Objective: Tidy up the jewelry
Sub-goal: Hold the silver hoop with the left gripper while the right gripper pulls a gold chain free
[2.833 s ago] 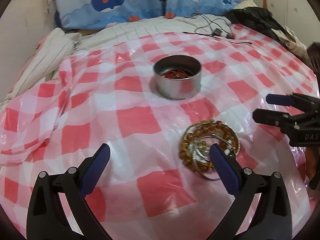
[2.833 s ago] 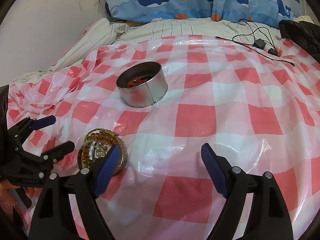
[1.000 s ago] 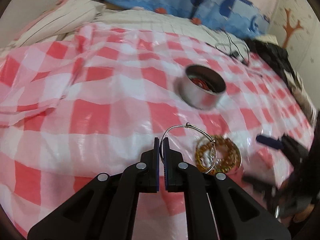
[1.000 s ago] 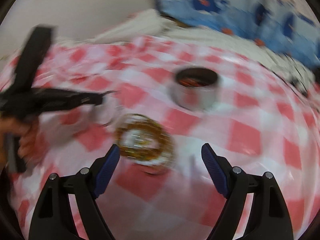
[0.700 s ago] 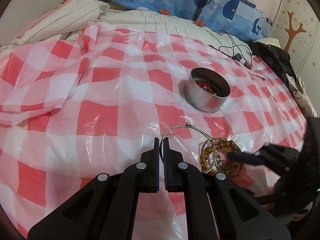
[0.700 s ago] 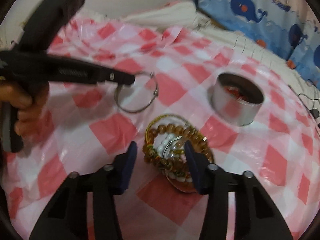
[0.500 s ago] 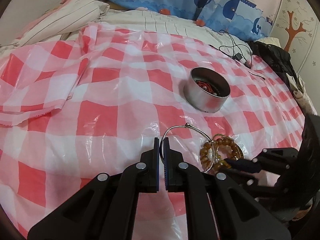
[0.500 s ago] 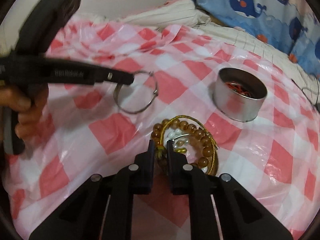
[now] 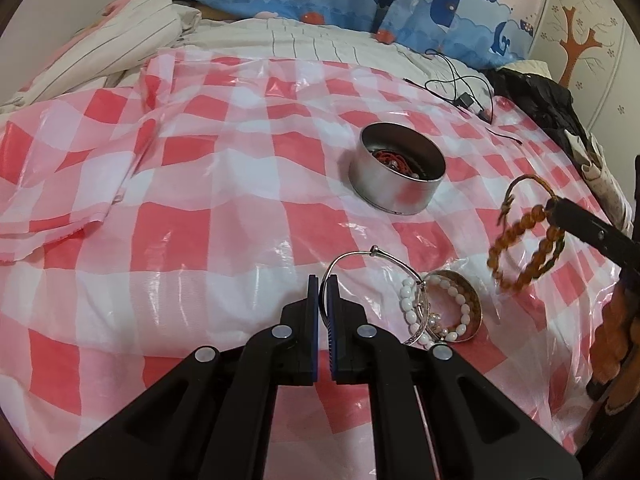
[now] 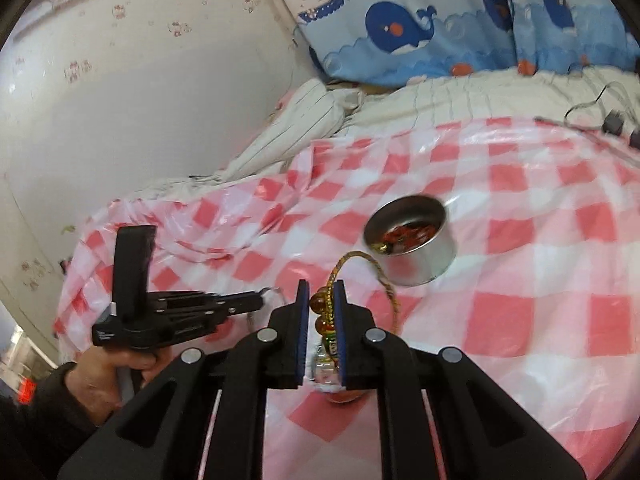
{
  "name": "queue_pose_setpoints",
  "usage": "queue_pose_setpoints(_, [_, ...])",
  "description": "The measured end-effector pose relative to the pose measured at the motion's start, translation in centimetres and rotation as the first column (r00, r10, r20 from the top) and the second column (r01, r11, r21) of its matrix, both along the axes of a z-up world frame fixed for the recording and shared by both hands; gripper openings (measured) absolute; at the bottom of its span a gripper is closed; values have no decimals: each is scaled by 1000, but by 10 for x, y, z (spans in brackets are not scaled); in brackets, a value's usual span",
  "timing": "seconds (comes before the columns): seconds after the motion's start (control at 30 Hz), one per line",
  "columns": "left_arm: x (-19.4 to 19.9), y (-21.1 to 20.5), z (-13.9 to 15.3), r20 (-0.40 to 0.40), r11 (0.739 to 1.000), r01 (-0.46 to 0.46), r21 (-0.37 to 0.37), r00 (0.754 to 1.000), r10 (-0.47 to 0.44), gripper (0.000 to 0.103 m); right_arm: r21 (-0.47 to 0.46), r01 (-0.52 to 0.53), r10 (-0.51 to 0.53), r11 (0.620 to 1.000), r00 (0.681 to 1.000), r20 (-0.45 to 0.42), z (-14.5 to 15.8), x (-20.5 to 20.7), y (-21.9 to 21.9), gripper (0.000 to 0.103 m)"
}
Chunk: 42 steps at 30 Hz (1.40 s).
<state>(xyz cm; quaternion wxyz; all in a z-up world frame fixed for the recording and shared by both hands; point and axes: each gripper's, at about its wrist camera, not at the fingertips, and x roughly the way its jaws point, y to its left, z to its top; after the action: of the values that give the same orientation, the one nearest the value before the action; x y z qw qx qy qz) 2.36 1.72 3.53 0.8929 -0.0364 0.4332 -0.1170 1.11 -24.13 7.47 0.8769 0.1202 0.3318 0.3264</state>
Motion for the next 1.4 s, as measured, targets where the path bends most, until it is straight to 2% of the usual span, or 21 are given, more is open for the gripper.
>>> queue_pose_setpoints(0.1, [0,-3,-1,-3,1000,9,5,1000,-9,4,32,-32,34,999,997,-67,-8,8,-5,13])
queue_pose_setpoints(0.17, [0,-4,-2,-5,1000,12,6,1000,-12,4,-67,-82,72,994,987,-143,-24,13,8,13])
queue_pose_setpoints(0.23, [0,-4,-2,-5,1000,13,5,1000,-13,4,-102,-104,85,989,981,-174,-35,13,18,13])
queue_pose_setpoints(0.37, [0,-4,-1,-4,1000,12,5,1000,-12,4,-87,-113,98,990,983,-155,-32,11,20,13])
queue_pose_setpoints(0.53, [0,-5,-1,-5,1000,21,11,1000,-21,4,-114,-63,46,991,988,-145,-32,13,11,14])
queue_pose_setpoints(0.57, [0,-5,-2,-6,1000,22,11,1000,-22,4,-141,-46,25,989,989,-149,-32,15,10,32])
queue_pose_setpoints(0.6, [0,-6,-2,-7,1000,23,13,1000,-23,4,-167,-33,6,985,987,-160,-34,17,8,58])
queue_pose_setpoints(0.63, [-1,-7,-2,-7,1000,25,15,1000,-25,4,-225,-16,-22,974,986,-164,-38,18,7,60])
queue_pose_setpoints(0.73, [-1,-8,-2,-6,999,28,19,1000,-28,4,-317,-27,-33,948,983,-182,-49,18,8,58])
queue_pose_setpoints(0.8, [-1,-8,-2,-6,999,27,19,1000,-26,4,-356,-42,-33,934,979,-203,-58,18,11,46])
queue_pose_setpoints(0.83, [-1,-8,-2,-6,1000,26,17,1000,-26,4,-388,-62,-24,920,977,-213,-65,18,15,43])
queue_pose_setpoints(0.87, [-1,-8,-2,-6,999,27,18,1000,-27,5,-404,-75,-14,912,977,-213,-68,17,18,36])
queue_pose_setpoints(0.9, [-1,-8,-2,-6,999,28,18,1000,-27,5,-415,-83,-6,906,978,-209,-71,15,21,25])
queue_pose_setpoints(1.0, [-1,-8,-2,-7,999,29,19,1000,-29,5,-424,-109,23,899,979,-203,-69,10,24,3])
queue_pose_setpoints(1.1, [-1,-10,-1,-6,999,35,19,999,-35,5,-410,-74,-2,909,983,-182,-63,10,16,3])
queue_pose_setpoints(1.23, [-1,-11,0,1,999,36,14,999,-36,5,-287,-5,-43,958,986,-159,-44,14,-5,3])
queue_pose_setpoints(1.4, [-1,-14,-2,-1,999,43,16,999,-43,5,-208,77,-112,975,980,-163,-34,21,-25,3])
